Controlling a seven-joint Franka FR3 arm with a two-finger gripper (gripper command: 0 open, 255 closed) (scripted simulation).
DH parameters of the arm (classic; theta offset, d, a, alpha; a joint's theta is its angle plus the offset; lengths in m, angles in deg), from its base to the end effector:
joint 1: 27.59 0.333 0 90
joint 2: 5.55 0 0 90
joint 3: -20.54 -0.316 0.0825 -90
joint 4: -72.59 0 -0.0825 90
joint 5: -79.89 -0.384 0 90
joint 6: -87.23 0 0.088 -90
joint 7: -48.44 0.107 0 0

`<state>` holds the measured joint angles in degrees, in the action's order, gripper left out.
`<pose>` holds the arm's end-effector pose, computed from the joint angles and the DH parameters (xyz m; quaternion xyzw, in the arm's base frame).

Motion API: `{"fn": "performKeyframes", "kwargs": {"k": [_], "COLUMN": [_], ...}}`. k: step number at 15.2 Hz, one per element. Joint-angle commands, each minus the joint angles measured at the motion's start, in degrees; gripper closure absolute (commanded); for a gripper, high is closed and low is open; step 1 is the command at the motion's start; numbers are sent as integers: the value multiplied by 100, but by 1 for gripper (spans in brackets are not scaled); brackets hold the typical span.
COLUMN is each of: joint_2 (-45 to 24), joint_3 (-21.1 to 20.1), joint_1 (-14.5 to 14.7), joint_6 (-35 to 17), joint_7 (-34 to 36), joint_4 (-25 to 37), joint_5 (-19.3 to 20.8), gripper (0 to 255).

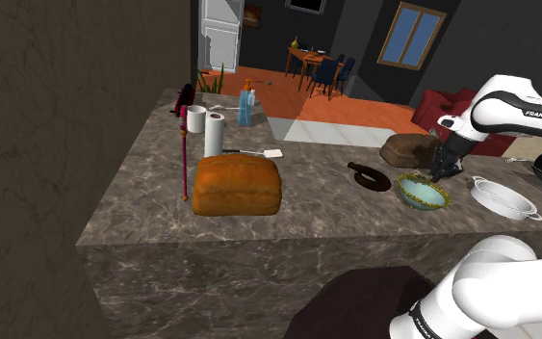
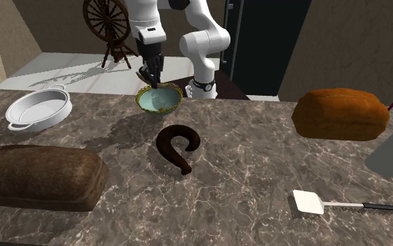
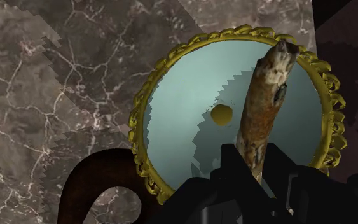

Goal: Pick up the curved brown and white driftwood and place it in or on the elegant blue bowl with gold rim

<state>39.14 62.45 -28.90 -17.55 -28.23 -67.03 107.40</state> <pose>0.2322 -0.3086 0.4919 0.9101 0.4135 0.0243 0.0153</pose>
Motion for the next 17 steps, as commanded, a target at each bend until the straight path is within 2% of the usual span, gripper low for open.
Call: {"fn": "performKeyframes", "kwargs": {"k": [1,5,13,14,17], "joint_2": [-7,-64,-64,-64,-63], "joint_3": [71,234,234,234,233], "joint_1": [-17,-33,-33,-33,-33], "joint_6": [-156,-487,-486,-486,-486], "joint_7": [8,26,26,26,26], "joint_4": [-142,-407,-407,-407,-407], "joint_5": [57,172,172,172,172], "gripper": [255,255,255,0,0]}}
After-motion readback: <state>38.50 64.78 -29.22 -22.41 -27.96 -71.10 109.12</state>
